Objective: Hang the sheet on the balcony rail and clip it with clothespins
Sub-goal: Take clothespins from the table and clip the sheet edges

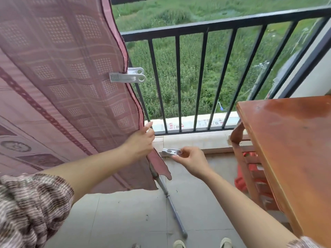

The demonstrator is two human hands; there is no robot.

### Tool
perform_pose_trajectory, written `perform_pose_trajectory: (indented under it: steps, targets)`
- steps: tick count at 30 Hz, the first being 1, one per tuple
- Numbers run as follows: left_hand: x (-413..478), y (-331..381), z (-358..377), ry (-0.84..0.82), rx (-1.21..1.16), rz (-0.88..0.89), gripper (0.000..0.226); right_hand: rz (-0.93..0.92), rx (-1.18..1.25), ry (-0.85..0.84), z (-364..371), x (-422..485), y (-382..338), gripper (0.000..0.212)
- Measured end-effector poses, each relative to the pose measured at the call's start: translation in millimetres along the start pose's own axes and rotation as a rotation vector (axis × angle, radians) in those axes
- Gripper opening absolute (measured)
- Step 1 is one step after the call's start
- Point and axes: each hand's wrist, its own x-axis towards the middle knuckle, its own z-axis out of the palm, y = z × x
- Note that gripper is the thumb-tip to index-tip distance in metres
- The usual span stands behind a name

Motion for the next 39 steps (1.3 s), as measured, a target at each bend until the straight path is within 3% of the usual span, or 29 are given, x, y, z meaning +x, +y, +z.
perform_pose_trajectory:
  steps: [5, 8, 15, 19, 29, 39]
  targets:
    - [16, -12, 7, -0.007, -0.143, 0.037, 0.025, -0.081, -0.147, 0.000, 10, 5, -2, 0.028]
    - [18, -19, -2, -0.109, -0.229, 0.080, 0.014, -0.080, -0.192, 0.023, 17, 6, -4, 0.028]
    - [25, -24, -8, -0.171, -0.446, 0.014, 0.025, -0.082, -0.252, 0.022, 29, 5, -6, 0.028]
    - [28, -22, -7, -0.162, -0.448, -0.013, 0.030, -0.116, -0.209, 0.067, 25, 8, -6, 0.021]
    - [28, -22, 0, -0.164, -0.473, 0.004, 0.022, -0.133, -0.236, -0.075, 39, 29, -9, 0.021]
    - [27, -18, -2, -0.135, -0.494, -0.054, 0.022, -0.073, -0.297, -0.128, 51, 30, -10, 0.033]
